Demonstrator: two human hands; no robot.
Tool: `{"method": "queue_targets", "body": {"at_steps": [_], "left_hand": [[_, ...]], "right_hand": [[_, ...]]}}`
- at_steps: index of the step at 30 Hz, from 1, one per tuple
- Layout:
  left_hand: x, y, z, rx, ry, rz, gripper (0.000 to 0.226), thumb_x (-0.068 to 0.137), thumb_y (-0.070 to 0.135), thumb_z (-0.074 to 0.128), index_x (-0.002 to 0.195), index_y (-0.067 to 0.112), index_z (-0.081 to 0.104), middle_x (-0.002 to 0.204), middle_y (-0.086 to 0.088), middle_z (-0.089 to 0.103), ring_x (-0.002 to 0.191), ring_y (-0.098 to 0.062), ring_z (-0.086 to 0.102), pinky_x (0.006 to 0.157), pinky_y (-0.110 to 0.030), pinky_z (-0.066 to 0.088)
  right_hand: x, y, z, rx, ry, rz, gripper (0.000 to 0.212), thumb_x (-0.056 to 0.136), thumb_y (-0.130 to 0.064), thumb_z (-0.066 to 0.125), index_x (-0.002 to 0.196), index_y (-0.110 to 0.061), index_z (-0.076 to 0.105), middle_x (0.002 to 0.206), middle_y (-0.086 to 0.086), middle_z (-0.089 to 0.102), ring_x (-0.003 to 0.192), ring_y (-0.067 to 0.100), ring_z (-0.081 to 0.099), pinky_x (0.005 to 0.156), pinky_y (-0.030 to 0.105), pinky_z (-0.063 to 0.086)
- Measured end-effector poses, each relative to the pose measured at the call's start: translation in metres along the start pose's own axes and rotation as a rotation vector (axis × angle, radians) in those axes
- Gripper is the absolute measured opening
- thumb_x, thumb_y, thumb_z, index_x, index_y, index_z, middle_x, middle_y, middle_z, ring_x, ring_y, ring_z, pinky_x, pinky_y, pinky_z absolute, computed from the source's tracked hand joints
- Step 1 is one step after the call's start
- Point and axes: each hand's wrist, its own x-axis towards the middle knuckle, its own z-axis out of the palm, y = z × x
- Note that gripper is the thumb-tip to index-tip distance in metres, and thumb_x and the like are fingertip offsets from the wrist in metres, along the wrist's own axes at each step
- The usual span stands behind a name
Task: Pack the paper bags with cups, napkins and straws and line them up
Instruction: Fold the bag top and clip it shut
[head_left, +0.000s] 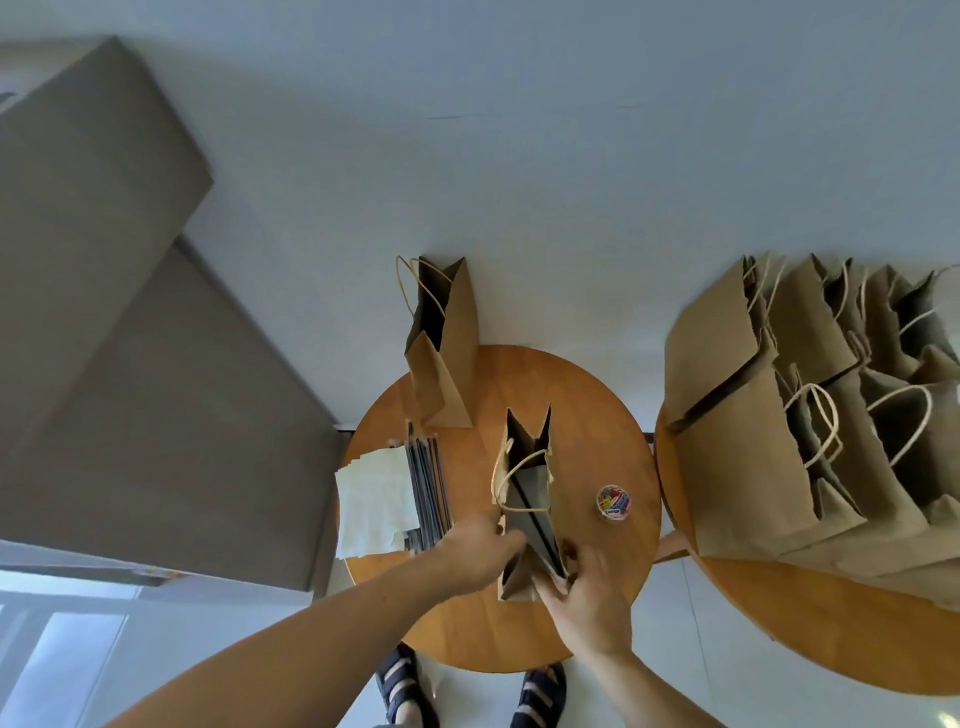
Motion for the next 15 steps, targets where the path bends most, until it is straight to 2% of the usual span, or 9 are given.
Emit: {"method": "queue_targets", "body": {"at_steps": [3, 6, 7, 9, 11, 12, 13, 15], "left_hand": [[0.001, 0.003, 0.002, -0.007, -0.018, 0.036, 0.063, 0.082, 0.063, 0.052, 0.131, 0.025, 0.040, 0.105, 0.003, 0.059, 0.094, -0.014, 0.059, 0.081, -0.034, 0.055], [0.003, 0.014, 0.011, 0.029, 0.025, 0.059, 0.078, 0.068, 0.077, 0.057, 0.128, 0.028, 0.042, 0.110, 0.002, 0.061, 0.099, -0.017, 0.061, 0.087, -0.037, 0.055], [0.004, 0.018, 0.015, 0.056, 0.059, 0.058, 0.075, 0.070, 0.075, 0.057, 0.126, 0.028, 0.042, 0.108, 0.001, 0.063, 0.097, -0.018, 0.063, 0.086, -0.038, 0.056], [0.007, 0.025, 0.020, 0.137, 0.132, 0.044, 0.051, 0.082, 0.060, 0.056, 0.118, 0.024, 0.046, 0.101, -0.003, 0.066, 0.090, -0.022, 0.067, 0.080, -0.039, 0.058], [0.010, 0.028, 0.018, 0.219, 0.203, 0.017, 0.023, 0.094, 0.040, 0.049, 0.101, 0.019, 0.053, 0.090, -0.003, 0.066, 0.081, -0.022, 0.067, 0.076, -0.038, 0.059], [0.011, 0.029, 0.014, 0.256, 0.230, 0.007, 0.019, 0.097, 0.033, 0.045, 0.093, 0.017, 0.054, 0.086, -0.003, 0.064, 0.077, -0.022, 0.065, 0.074, -0.037, 0.059], [0.012, 0.028, 0.010, 0.290, 0.248, 0.000, 0.021, 0.099, 0.028, 0.041, 0.088, 0.016, 0.055, 0.083, -0.003, 0.062, 0.074, -0.021, 0.062, 0.072, -0.036, 0.058], [0.013, 0.027, 0.002, 0.343, 0.255, 0.009, 0.023, 0.100, 0.025, 0.038, 0.089, 0.016, 0.057, 0.081, -0.002, 0.060, 0.073, -0.021, 0.062, 0.069, -0.034, 0.057]], "right_hand": [[-0.003, 0.002, -0.001, 0.018, 0.019, -0.154, 0.066, 0.078, -0.058, 0.072, 0.130, -0.022, 0.055, 0.117, -0.012, 0.051, 0.098, 0.011, 0.060, 0.078, 0.012, 0.050], [-0.003, 0.002, -0.002, -0.038, 0.006, -0.336, 0.067, 0.082, -0.055, 0.070, 0.135, -0.017, 0.054, 0.134, -0.002, 0.053, 0.118, 0.014, 0.057, 0.097, 0.028, 0.053], [-0.003, -0.001, -0.003, -0.051, -0.024, -0.384, 0.065, 0.084, -0.057, 0.066, 0.134, -0.018, 0.053, 0.136, -0.003, 0.051, 0.121, 0.011, 0.054, 0.099, 0.028, 0.051], [-0.002, -0.005, -0.008, -0.041, -0.123, -0.447, 0.060, 0.085, -0.062, 0.058, 0.132, -0.024, 0.051, 0.133, -0.013, 0.046, 0.116, 0.004, 0.051, 0.096, 0.023, 0.050], [0.001, -0.006, -0.015, -0.034, -0.223, -0.493, 0.061, 0.085, -0.062, 0.055, 0.136, -0.029, 0.047, 0.135, -0.021, 0.040, 0.116, 0.000, 0.048, 0.096, 0.019, 0.048], [0.002, -0.006, -0.020, -0.028, -0.248, -0.519, 0.061, 0.086, -0.059, 0.055, 0.139, -0.030, 0.046, 0.136, -0.023, 0.039, 0.118, -0.001, 0.047, 0.098, 0.020, 0.046], [0.005, -0.006, -0.026, -0.024, -0.226, -0.545, 0.058, 0.087, -0.054, 0.056, 0.138, -0.028, 0.049, 0.136, -0.021, 0.042, 0.120, -0.003, 0.046, 0.100, 0.023, 0.046], [0.017, -0.006, -0.036, -0.055, -0.007, -0.592, 0.050, 0.087, -0.043, 0.060, 0.132, -0.023, 0.057, 0.133, -0.011, 0.053, 0.121, -0.002, 0.046, 0.102, 0.030, 0.049]]}}
